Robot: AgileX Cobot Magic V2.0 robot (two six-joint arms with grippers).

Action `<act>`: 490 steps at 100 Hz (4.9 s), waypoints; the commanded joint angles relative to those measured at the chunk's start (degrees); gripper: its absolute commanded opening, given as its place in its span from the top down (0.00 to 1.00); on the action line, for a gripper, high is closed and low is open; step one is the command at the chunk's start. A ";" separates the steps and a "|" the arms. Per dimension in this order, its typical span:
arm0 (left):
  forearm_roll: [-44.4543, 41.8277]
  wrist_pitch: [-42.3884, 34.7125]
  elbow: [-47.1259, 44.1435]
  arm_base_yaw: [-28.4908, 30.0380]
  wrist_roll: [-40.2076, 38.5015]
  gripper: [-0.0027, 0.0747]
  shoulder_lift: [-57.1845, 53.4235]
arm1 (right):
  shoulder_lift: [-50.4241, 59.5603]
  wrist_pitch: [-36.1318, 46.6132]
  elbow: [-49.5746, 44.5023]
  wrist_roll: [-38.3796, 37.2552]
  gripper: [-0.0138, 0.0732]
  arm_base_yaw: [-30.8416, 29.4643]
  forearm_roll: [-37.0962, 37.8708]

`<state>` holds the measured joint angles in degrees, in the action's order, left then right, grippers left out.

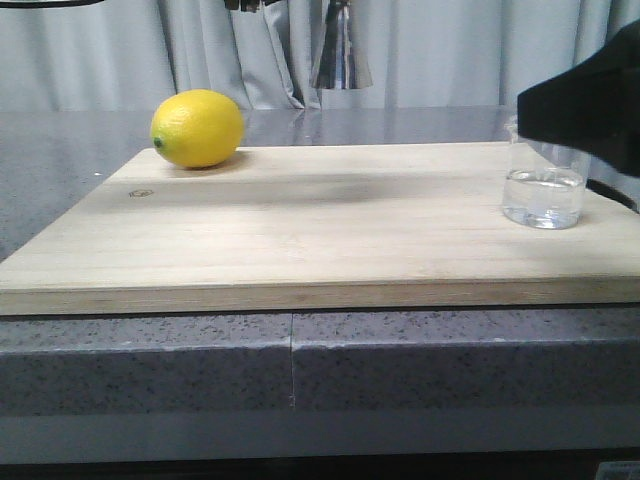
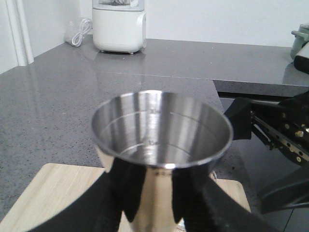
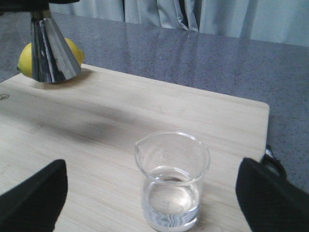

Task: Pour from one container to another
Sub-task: 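Close the right gripper around the glass beaker, then lift the beaker with the right gripper and bring it over the jigger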

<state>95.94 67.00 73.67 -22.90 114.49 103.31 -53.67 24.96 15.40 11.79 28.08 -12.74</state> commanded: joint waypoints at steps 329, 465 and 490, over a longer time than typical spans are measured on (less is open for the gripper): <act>4.74 5.72 1.32 -0.47 -0.35 0.66 -2.97 | -13.60 -35.66 51.23 3.90 0.53 -1.21 16.08; 4.74 5.72 1.32 -0.47 -0.35 0.66 -2.97 | -19.75 -34.93 56.45 3.99 0.53 3.81 53.71; 4.74 5.72 1.32 -0.47 -0.35 0.66 -2.97 | -19.75 -34.83 56.45 3.99 0.53 3.81 56.78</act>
<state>95.94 67.00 73.67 -22.90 114.49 103.31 -74.96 -13.84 69.63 15.22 31.76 41.41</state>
